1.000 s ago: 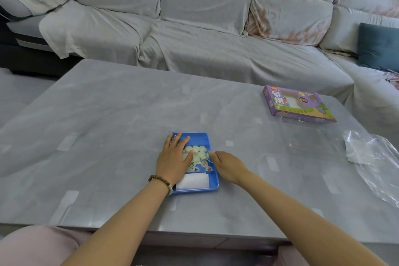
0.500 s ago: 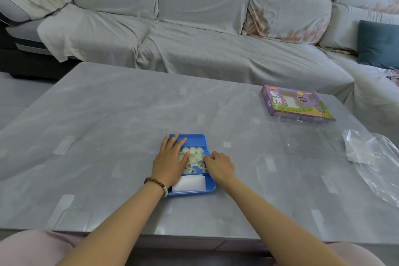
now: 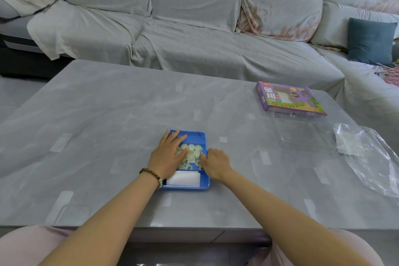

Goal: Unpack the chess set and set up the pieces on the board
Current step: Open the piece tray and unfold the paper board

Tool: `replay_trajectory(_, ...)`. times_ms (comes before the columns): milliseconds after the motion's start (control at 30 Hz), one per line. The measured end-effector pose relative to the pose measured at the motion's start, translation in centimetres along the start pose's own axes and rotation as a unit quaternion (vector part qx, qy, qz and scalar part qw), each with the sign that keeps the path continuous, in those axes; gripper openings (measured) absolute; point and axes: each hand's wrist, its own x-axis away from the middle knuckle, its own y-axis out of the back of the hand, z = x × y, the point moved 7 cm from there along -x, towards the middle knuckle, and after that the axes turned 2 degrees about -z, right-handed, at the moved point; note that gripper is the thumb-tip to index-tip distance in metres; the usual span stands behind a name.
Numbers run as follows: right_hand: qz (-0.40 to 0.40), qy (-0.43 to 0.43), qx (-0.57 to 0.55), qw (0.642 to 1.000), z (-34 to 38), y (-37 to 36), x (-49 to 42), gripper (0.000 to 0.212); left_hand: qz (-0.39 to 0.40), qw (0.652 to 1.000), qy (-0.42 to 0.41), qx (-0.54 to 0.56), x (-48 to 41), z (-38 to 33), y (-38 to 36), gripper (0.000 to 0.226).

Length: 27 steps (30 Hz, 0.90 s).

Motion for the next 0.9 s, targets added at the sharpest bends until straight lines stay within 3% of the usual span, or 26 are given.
replay_trajectory(67, -0.024, 0.013, -0.046, 0.999, -0.6, -0.3, 0.5, 0.026, 0.016, 0.999, -0.037, -0.009, -0.3, -0.3, 0.6, 0.051)
replay_trajectory(133, -0.058, 0.036, -0.172, 0.983, -1.4, -0.1, 1.7, 0.024, -0.008, 0.995, -0.059, -0.076, -0.5, -0.7, 1.5, 0.051)
replay_trajectory(200, -0.093, 0.088, -0.24, 0.962, -1.9, 0.7, 3.0, 0.02, -0.012, 0.993, -0.031, -0.116, -0.2, -1.0, 1.7, 0.058)
replay_trajectory(333, -0.087, 0.173, -0.182, 0.964, -1.4, 1.6, 2.7, 0.019, 0.118, 0.982, 0.014, -0.147, 1.9, -1.1, -1.1, 0.11)
replay_trajectory(500, -0.082, 0.241, -0.052, 0.966, 1.1, 1.8, 1.1, 0.019, 0.076, 0.985, -0.003, -0.156, 2.5, -0.9, -1.2, 0.135)
replay_trajectory(700, -0.049, 0.226, -0.11, 0.967, 1.3, 1.4, 0.4, 0.021, 0.066, 0.986, -0.007, -0.156, 2.4, -0.9, -1.2, 0.133)
replay_trajectory(900, -0.126, 0.145, -0.238, 0.952, -1.8, 0.9, 1.3, 0.018, 0.069, 0.986, -0.005, -0.153, 2.4, -0.9, -1.3, 0.136)
